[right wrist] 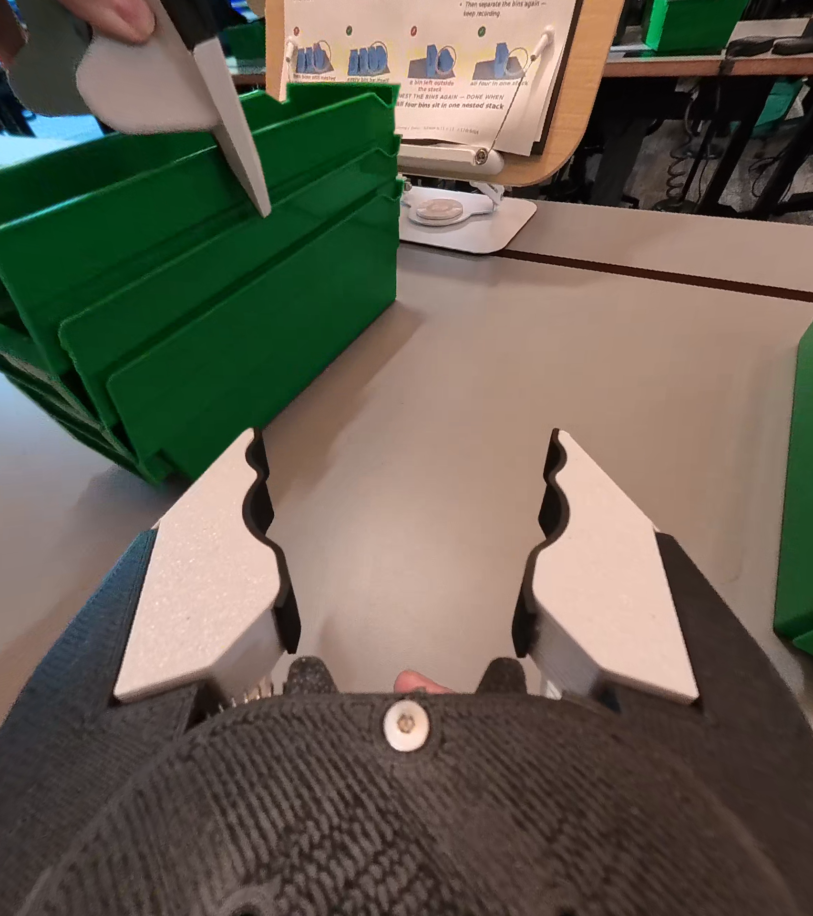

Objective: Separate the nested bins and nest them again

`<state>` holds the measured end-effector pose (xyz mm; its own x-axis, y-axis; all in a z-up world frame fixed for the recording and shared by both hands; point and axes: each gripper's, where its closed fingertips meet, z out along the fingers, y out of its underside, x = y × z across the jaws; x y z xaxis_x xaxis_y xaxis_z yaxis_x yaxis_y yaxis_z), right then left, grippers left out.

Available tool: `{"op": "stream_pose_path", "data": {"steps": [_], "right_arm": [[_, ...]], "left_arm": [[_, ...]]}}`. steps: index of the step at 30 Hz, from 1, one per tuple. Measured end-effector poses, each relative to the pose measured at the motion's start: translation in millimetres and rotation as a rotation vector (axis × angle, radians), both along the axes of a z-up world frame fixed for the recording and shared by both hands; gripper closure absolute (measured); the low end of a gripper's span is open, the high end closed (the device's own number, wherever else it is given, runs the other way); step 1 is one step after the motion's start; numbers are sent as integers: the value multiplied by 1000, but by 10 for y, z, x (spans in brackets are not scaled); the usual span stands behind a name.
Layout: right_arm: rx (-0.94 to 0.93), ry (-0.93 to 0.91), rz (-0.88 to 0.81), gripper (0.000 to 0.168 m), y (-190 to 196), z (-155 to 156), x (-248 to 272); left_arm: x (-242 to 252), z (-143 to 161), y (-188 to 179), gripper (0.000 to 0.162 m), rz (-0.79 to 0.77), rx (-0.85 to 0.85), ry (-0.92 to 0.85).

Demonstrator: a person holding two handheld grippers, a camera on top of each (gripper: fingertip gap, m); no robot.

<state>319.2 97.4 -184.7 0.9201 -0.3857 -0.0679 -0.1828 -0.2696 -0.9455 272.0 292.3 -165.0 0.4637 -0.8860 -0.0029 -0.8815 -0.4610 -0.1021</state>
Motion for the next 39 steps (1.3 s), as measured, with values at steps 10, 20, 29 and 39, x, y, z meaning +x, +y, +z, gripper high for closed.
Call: {"op": "stream_pose_path", "data": {"steps": [10,20,29,39], "right_arm": [[-7,4,-9,57,-19,-40,41],[-21,-12,-10,54,-20,-47,29],[-19,8,-24,54,-55,-80,93],[-38,10,-21,53,-56,-135,98]], "left_arm": [[92,330,86,58,-137,126,-78],[47,305,91,75,-110,164,-30],[93,424,85,59,-82,136,-76],[132,179,101,48,-67,140,-56]]}}
